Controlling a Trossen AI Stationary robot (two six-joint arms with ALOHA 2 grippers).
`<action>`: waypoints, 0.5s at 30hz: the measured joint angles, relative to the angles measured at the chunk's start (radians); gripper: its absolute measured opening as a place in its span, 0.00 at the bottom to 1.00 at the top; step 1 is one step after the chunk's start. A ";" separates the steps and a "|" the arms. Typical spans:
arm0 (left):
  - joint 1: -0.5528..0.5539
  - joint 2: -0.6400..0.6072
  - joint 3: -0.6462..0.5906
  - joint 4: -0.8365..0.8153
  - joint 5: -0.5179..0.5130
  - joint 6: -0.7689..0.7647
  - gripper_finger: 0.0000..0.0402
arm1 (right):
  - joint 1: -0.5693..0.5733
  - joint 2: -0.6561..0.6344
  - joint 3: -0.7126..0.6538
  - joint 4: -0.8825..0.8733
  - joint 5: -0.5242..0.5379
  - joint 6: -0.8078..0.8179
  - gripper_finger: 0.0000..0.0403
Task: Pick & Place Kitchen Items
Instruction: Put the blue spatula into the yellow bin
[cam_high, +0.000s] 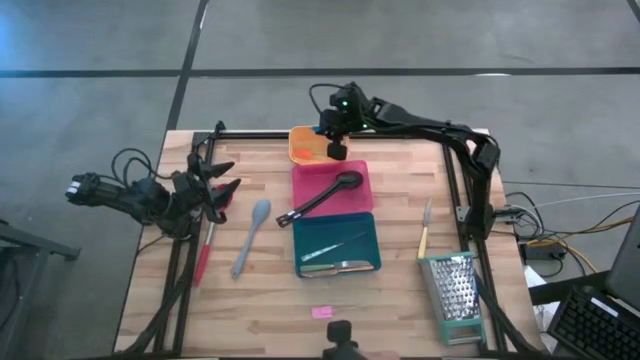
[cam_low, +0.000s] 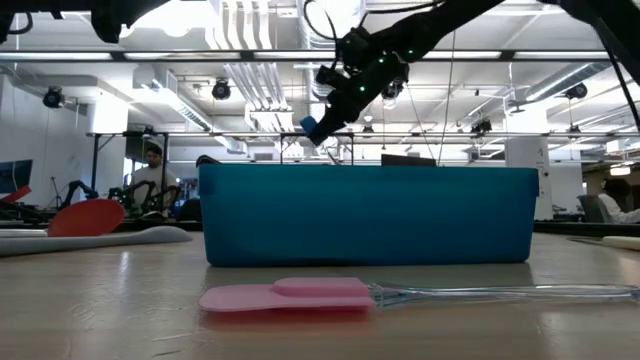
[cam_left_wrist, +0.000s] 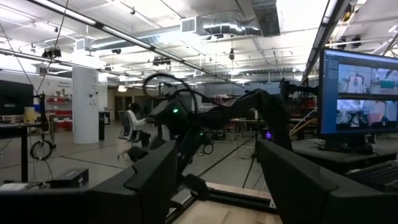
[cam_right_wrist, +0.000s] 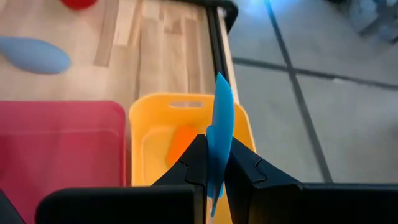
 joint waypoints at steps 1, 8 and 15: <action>0.000 0.000 0.000 0.000 0.000 0.000 0.58 | 0.001 0.020 0.027 -0.023 0.003 0.000 0.04; 0.000 0.000 0.000 -0.003 0.000 0.000 0.58 | 0.004 0.211 0.309 -0.266 0.001 -0.002 0.04; 0.000 0.001 0.000 -0.014 -0.001 0.000 0.58 | 0.010 0.392 0.557 -0.446 0.002 -0.020 0.04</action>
